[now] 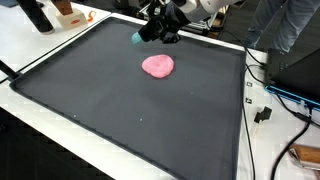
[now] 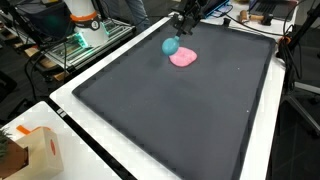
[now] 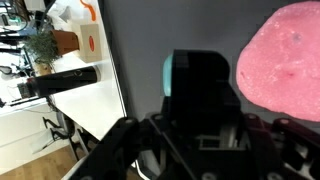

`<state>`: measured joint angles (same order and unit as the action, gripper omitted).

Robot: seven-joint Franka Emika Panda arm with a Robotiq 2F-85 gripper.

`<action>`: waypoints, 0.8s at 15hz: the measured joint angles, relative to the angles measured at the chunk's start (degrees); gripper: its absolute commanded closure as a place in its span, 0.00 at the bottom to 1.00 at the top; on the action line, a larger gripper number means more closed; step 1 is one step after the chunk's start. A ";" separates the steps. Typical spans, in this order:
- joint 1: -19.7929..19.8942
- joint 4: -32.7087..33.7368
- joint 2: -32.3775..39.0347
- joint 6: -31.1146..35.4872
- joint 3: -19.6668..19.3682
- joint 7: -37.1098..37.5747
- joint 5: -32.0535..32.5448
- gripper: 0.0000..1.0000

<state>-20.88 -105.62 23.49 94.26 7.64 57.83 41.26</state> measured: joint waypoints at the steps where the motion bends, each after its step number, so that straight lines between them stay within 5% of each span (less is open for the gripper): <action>1: 0.61 -0.88 -1.44 1.56 0.08 -1.48 -0.35 0.75; 6: 4.98 -6.62 -10.12 11.35 0.27 -10.85 -8.75 0.75; 12: 10.10 -14.23 -20.20 21.60 -0.05 -21.09 -26.63 0.75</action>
<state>-10.79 -119.85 3.29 115.86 7.59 36.74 14.63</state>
